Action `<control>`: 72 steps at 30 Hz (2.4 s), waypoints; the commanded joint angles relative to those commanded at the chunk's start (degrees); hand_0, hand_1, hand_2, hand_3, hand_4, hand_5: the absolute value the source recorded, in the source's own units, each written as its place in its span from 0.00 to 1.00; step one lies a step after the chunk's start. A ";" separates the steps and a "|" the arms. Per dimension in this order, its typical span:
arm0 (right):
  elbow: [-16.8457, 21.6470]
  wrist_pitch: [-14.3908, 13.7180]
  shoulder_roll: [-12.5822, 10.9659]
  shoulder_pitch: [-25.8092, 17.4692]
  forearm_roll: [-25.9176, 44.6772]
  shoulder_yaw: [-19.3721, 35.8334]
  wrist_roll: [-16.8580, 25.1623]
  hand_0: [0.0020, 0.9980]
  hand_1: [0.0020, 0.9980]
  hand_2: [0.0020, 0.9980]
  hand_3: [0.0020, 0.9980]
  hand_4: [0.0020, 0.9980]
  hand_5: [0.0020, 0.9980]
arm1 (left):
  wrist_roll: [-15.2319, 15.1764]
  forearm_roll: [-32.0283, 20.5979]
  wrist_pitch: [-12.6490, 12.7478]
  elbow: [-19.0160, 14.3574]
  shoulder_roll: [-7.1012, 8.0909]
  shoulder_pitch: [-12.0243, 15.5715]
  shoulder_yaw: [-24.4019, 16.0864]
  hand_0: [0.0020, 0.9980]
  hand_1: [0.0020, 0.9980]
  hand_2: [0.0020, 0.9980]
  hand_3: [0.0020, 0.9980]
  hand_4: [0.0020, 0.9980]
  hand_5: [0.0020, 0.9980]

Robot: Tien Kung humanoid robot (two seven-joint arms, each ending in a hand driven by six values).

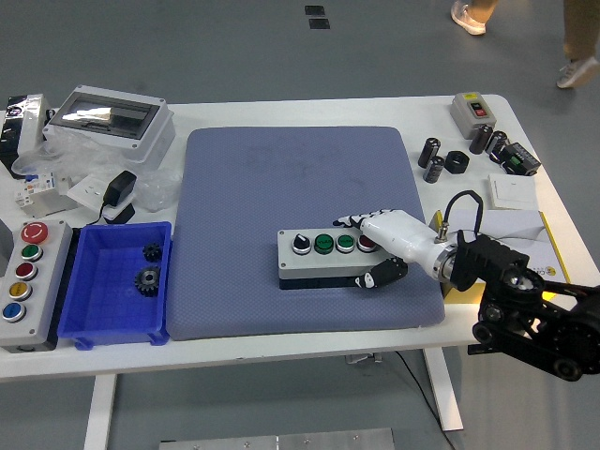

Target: Pick up the button,place it on the desk,press the button,press the button

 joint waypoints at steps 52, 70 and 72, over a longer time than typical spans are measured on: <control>3.35 11.25 -3.88 1.85 8.39 3.13 -0.32 1.00 1.00 1.00 1.00 0.86 0.13 | 0.52 2.34 -0.53 -0.02 0.25 -0.13 -0.77 0.64 0.55 0.62 0.58 0.62 0.14; 8.98 16.85 -9.35 0.77 16.74 8.18 0.06 1.00 1.00 1.00 1.00 0.87 0.12 | 0.62 2.84 -0.64 0.00 0.17 0.11 -0.95 0.64 0.54 0.62 0.58 0.63 0.08; 10.89 17.91 -10.83 0.15 18.31 10.27 -0.01 1.00 1.00 1.00 1.00 0.88 0.12 | 0.62 2.78 -0.59 -0.01 0.12 0.15 -0.99 0.64 0.54 0.62 0.58 0.63 0.06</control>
